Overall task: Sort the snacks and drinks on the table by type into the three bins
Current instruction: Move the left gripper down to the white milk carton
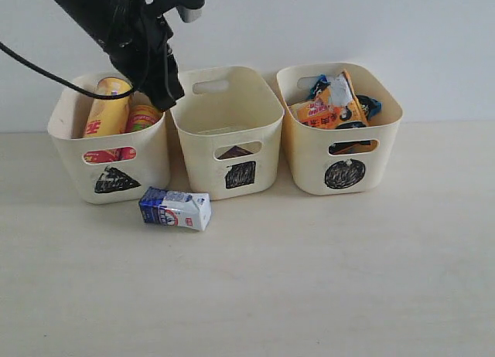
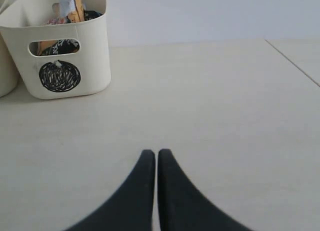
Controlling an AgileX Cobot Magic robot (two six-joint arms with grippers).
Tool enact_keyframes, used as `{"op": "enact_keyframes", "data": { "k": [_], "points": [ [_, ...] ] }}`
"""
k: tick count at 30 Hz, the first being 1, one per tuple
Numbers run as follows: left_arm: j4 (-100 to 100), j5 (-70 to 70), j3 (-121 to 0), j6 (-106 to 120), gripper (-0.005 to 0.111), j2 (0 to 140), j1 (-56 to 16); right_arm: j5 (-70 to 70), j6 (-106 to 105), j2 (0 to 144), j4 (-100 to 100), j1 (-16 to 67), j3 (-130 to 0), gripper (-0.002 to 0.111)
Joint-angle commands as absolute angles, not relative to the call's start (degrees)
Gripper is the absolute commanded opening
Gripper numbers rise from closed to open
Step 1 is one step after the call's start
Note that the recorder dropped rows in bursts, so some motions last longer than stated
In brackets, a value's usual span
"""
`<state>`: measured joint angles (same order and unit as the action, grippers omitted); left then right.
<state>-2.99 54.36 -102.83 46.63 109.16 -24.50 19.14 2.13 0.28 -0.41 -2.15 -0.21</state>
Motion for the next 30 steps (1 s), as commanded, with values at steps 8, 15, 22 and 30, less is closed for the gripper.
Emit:
{"op": "enact_keyframes", "data": {
  "k": [8,15,22,30],
  "points": [
    [-12.99,69.96,-99.04,61.06,0.005,107.98,-22.23,18.90,2.45,0.00,-0.59,-2.31,0.00,0.000],
    [-14.33,69.96,-92.49,67.42,0.005,107.98,-21.79,18.90,2.45,0.00,-0.59,-2.31,0.00,0.000],
    [-14.11,68.21,-89.27,74.62,0.032,108.59,-21.79,18.90,2.45,0.00,-0.59,-2.31,0.00,0.000],
    [-14.11,67.11,-89.26,74.33,0.073,111.23,-21.79,18.90,2.45,0.00,-0.59,-2.31,0.00,0.000]
  ]
}}
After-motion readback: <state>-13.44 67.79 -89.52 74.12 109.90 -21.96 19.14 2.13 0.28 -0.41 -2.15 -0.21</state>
